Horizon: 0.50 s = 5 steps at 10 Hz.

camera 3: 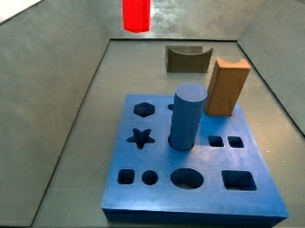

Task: Pick up the hexagon object. Move up. Move to above the board. Insert the hexagon object.
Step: Insert the hexagon object.

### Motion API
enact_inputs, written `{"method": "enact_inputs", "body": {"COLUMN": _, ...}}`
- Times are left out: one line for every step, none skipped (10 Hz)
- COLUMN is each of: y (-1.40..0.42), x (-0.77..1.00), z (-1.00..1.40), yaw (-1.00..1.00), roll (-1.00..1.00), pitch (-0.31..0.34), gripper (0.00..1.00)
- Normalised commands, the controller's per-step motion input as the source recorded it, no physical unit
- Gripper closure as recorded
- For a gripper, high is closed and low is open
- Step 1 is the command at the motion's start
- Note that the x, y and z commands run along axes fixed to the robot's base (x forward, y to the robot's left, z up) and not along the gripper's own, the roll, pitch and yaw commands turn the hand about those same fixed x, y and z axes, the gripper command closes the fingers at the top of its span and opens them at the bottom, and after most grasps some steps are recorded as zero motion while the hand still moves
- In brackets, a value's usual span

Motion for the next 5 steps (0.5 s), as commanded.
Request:
{"method": "enact_inputs", "body": {"y": 0.0, "x": 0.0, "z": -0.11, "yaw": 0.0, "roll": -0.07, "pitch": -0.019, "gripper": 1.0}}
{"method": "enact_inputs", "body": {"y": 0.0, "x": 0.0, "z": -0.51, "yaw": 0.0, "roll": -0.03, "pitch": -0.04, "gripper": 1.0}}
{"method": "enact_inputs", "body": {"y": -0.09, "x": -0.03, "z": -1.0, "yaw": 0.0, "roll": 0.08, "pitch": -0.036, "gripper": 1.0}}
{"method": "enact_inputs", "body": {"y": -0.1, "x": 0.0, "z": -1.0, "yaw": 0.0, "roll": 0.08, "pitch": -0.011, "gripper": 1.0}}
{"method": "enact_inputs", "body": {"y": -0.12, "x": 0.16, "z": -1.0, "yaw": 0.0, "roll": 0.03, "pitch": 0.0, "gripper": 1.0}}
